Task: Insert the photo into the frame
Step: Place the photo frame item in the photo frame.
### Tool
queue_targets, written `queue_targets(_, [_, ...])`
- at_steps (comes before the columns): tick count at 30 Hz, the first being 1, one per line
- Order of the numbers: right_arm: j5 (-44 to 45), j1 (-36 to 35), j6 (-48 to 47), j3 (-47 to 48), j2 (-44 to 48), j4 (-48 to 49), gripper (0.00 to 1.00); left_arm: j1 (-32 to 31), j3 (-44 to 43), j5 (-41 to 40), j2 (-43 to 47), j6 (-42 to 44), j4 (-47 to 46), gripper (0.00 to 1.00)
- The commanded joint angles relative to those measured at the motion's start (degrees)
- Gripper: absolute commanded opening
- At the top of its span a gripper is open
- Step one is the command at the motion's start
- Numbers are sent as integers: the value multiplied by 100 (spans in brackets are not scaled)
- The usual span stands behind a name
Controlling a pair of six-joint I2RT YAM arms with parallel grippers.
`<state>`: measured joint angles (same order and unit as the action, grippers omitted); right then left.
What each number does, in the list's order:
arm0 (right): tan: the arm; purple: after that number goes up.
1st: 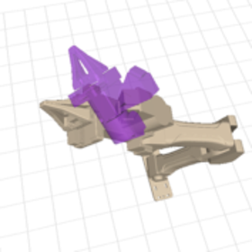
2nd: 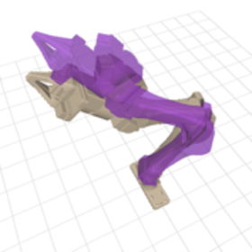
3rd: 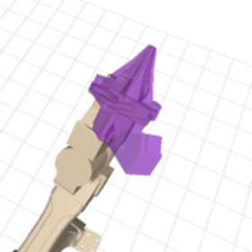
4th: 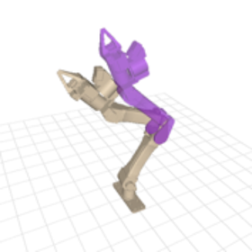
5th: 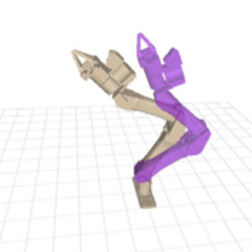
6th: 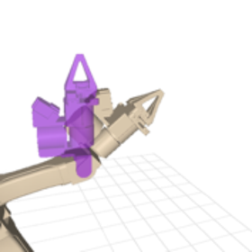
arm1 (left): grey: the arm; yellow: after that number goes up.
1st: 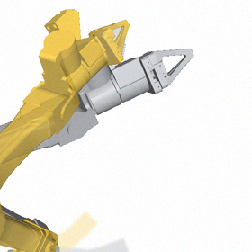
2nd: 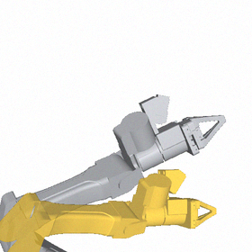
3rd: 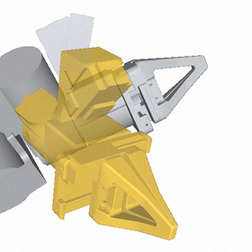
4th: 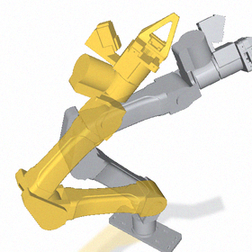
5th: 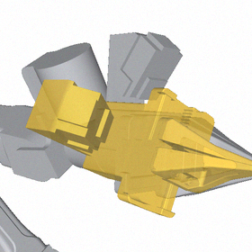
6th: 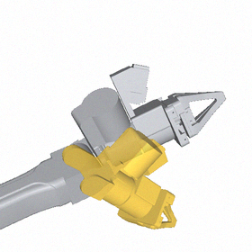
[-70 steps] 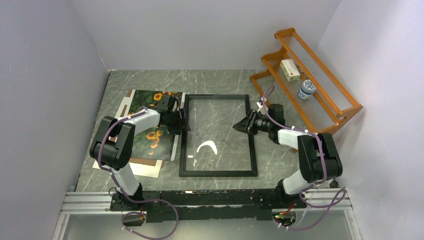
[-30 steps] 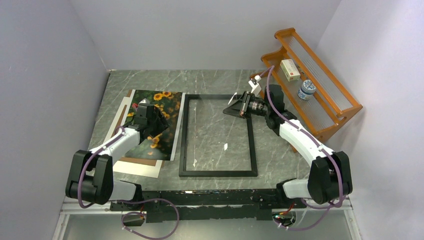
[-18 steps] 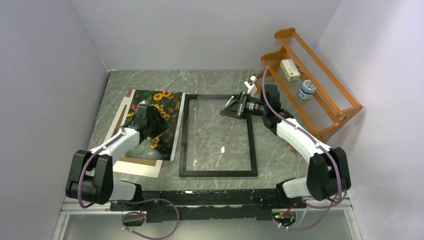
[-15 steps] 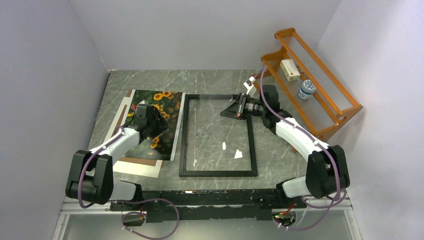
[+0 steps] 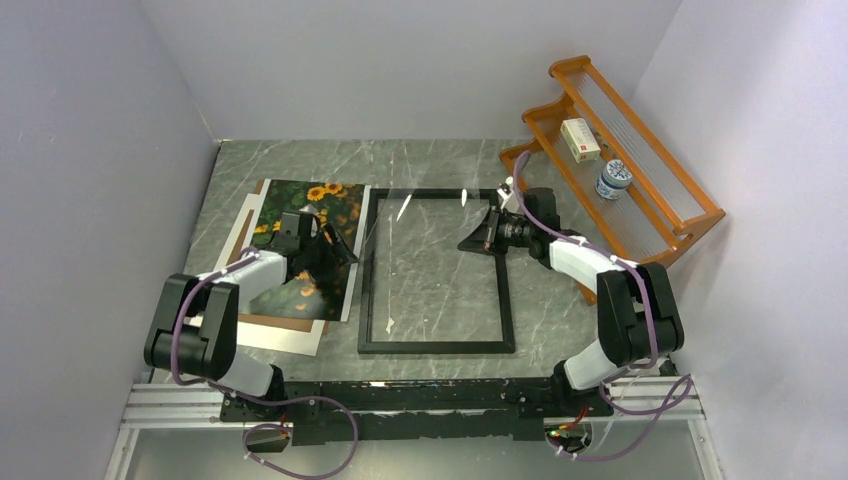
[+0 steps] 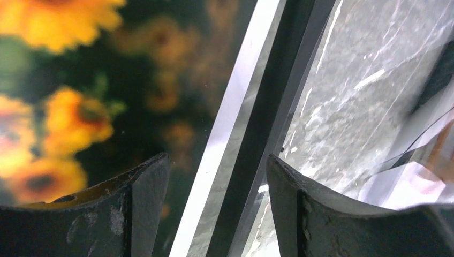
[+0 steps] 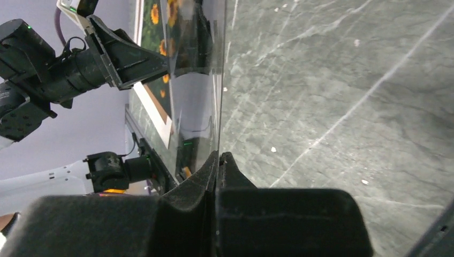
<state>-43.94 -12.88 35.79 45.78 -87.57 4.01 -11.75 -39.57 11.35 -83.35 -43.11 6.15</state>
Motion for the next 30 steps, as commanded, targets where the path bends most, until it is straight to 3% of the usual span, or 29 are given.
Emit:
queue_targets(1, [119, 171, -513, 30, 2, -168, 0, 15, -103, 838, -247, 399, -450, 72])
queue_targets(11, [429, 295, -825, -233, 500, -827, 0, -2, -145, 1162, -570, 444, -571, 72])
queue_targets(30, [-272, 283, -1013, -811, 920, 79, 0, -3, -199, 806, -493, 347, -422, 71])
